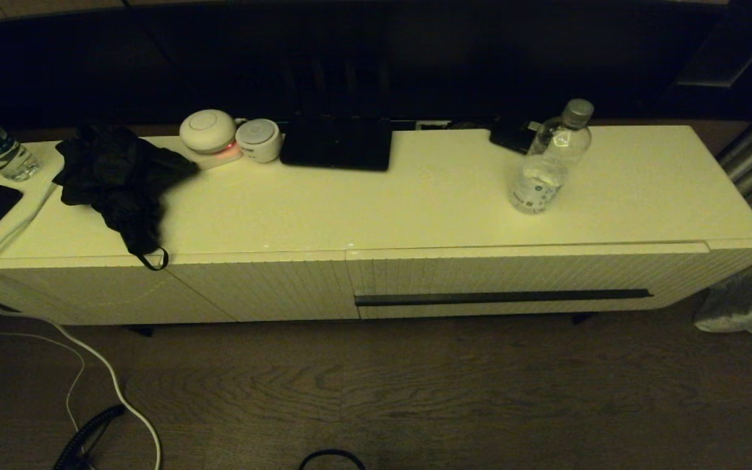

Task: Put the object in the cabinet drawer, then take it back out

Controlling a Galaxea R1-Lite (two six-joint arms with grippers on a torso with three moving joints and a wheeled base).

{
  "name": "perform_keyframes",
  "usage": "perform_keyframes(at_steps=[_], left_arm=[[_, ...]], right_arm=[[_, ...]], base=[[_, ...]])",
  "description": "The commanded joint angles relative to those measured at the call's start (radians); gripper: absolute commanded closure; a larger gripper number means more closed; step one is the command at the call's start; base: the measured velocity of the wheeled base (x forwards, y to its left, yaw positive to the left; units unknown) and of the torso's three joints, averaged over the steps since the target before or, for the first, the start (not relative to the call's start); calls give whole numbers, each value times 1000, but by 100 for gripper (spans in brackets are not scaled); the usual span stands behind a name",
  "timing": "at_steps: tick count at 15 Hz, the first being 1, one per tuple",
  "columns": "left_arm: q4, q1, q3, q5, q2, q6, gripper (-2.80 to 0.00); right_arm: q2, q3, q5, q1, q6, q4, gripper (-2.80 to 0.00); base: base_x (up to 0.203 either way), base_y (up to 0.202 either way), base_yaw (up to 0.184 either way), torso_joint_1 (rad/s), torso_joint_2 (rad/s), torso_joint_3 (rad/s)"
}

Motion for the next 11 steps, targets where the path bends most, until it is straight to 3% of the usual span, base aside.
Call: perform_keyframes(at_steps=[1,11], left_arm=[[-1,0,0,0,-2,-5,0],[-1,0,0,0,-2,-5,0]], right_arm=[[4,0,2,0,-5,1,0],[4,-1,2,0,1,2,0]], base=[[0,0,0,0,0,0],[0,0,0,0,0,0]])
